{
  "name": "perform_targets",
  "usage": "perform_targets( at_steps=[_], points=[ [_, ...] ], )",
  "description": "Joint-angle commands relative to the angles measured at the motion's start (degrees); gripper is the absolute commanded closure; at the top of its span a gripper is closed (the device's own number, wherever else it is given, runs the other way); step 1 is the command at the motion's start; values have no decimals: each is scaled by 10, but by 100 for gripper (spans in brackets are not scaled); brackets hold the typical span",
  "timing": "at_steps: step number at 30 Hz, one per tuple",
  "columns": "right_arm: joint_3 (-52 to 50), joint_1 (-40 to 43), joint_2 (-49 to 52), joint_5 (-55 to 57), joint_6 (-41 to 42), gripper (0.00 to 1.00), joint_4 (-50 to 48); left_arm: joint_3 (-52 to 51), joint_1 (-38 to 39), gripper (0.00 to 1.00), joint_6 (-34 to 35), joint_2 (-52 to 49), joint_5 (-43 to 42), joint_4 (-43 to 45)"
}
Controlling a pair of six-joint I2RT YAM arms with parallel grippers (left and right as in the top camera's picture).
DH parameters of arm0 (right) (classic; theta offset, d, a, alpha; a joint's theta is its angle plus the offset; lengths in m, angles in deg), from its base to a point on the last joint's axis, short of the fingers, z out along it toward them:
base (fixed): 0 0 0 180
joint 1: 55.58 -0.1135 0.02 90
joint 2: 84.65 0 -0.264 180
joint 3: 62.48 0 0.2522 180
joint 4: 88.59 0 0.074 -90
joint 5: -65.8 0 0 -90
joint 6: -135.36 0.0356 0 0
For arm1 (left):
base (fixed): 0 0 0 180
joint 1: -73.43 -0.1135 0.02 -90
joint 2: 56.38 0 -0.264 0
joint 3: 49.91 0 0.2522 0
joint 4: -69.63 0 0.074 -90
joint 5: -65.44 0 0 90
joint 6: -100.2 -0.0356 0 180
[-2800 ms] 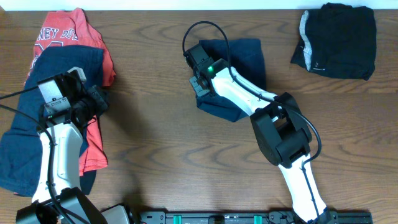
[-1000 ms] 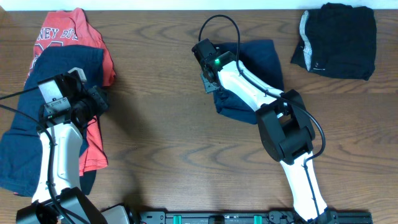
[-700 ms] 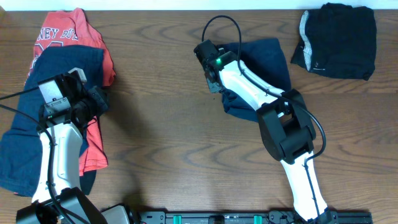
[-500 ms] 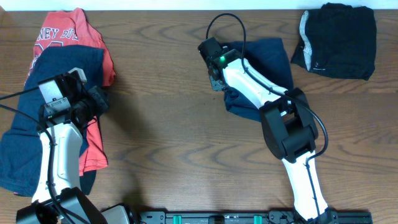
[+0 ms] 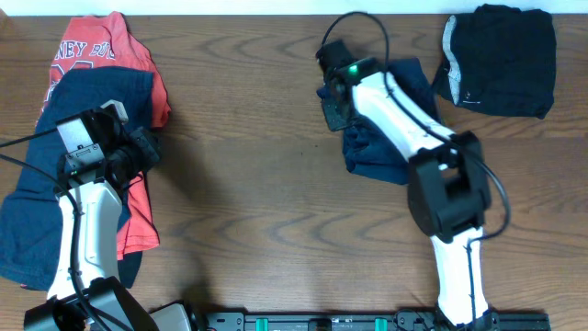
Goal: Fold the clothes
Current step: 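Carry the folded shorts with the right gripper to the top-right stack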
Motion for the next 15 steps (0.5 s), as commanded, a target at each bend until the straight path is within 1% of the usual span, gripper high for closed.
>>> perform_targets(
  at_steps=[1, 9, 15],
  points=[
    [27, 9, -73, -59, -47, 99, 5, -4, -2, 64, -6, -3, 18, -2],
    [27, 23, -145, -62, -67, 99, 11, -4, -2, 64, -6, -3, 21, -1],
    [27, 49, -183, -60, -91, 99, -4, -4, -2, 64, -6, -3, 21, -1]
  ],
)
